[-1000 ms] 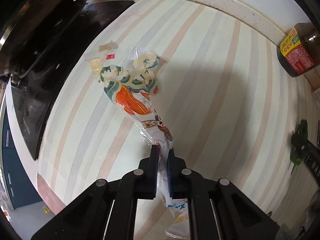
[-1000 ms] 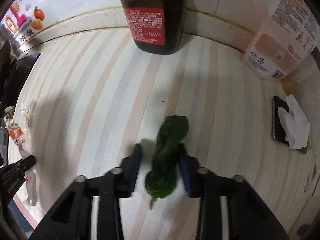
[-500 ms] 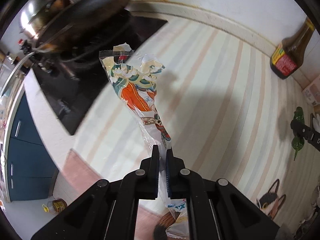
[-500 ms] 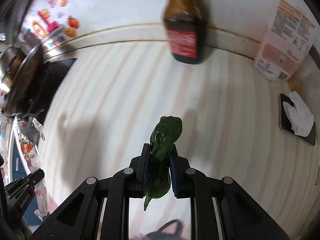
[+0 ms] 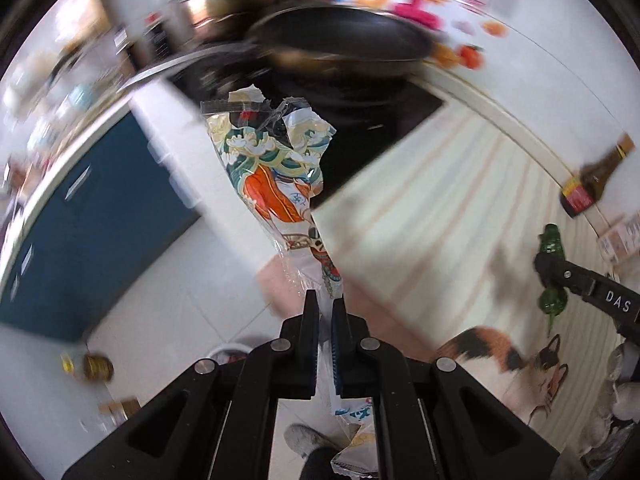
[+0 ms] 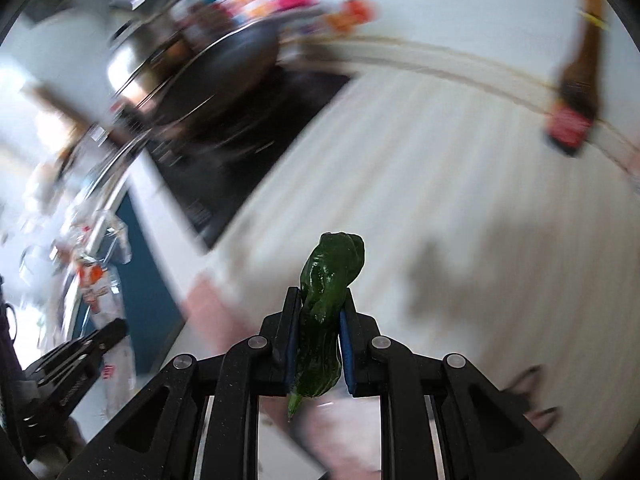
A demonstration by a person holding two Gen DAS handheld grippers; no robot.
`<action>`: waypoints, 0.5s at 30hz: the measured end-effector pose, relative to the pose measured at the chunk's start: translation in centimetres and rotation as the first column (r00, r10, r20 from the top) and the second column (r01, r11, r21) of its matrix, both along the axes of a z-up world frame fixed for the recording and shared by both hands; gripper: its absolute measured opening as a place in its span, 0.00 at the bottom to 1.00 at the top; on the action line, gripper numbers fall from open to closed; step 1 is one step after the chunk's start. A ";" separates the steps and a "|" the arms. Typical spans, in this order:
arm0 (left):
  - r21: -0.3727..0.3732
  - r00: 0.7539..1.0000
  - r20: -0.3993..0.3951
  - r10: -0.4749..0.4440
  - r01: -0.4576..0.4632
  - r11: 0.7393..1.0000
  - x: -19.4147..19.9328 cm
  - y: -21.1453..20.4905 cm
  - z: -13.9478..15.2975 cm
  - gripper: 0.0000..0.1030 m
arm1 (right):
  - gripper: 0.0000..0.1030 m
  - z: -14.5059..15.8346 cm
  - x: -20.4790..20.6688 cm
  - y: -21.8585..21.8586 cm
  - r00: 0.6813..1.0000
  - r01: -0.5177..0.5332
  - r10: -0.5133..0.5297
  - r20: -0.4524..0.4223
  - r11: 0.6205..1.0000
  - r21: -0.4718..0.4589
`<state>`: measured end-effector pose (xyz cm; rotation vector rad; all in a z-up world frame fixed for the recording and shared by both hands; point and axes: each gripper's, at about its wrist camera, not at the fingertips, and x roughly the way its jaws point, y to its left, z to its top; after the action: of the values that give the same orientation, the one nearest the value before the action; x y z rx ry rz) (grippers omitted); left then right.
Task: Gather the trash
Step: 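Carry the plastic bag and green pepper down to the bin and release both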
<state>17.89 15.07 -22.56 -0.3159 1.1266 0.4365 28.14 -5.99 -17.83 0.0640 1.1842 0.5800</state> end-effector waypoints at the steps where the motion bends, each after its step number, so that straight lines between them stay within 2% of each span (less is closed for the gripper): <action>1: -0.025 0.999 -0.004 0.041 -0.041 0.999 -1.9 1.6 -0.7 0.03 | 0.18 -0.2 -1.3 2.1 0.999 -0.048 0.048 -0.014 0.999 0.013; 5: -0.114 0.984 -0.037 0.177 -0.180 0.977 -9.2 7.0 -3.5 0.03 | 0.18 -3.0 -6.0 9.6 0.973 -0.212 0.215 -0.084 0.976 0.041; 8: -0.165 0.958 -0.078 0.276 -0.286 0.944 -14.5 11.1 -6.9 0.03 | 0.18 -7.1 -9.7 15.2 0.934 -0.310 0.316 -0.167 0.949 0.060; 11: -0.232 0.925 -0.132 0.357 -0.379 0.896 -18.9 14.4 -12.4 0.03 | 0.18 -13.0 -13.5 20.4 0.888 -0.390 0.390 -0.243 0.919 0.052; 15: -0.335 0.873 -0.215 0.437 -0.486 0.807 -23.2 17.8 -23.1 0.03 | 0.18 -23.5 -17.0 25.4 0.832 -0.450 0.432 -0.347 0.893 0.034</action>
<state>-5.35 32.90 -45.61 -0.9338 1.2586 0.6767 11.09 19.39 -41.33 -0.1636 1.5740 0.9768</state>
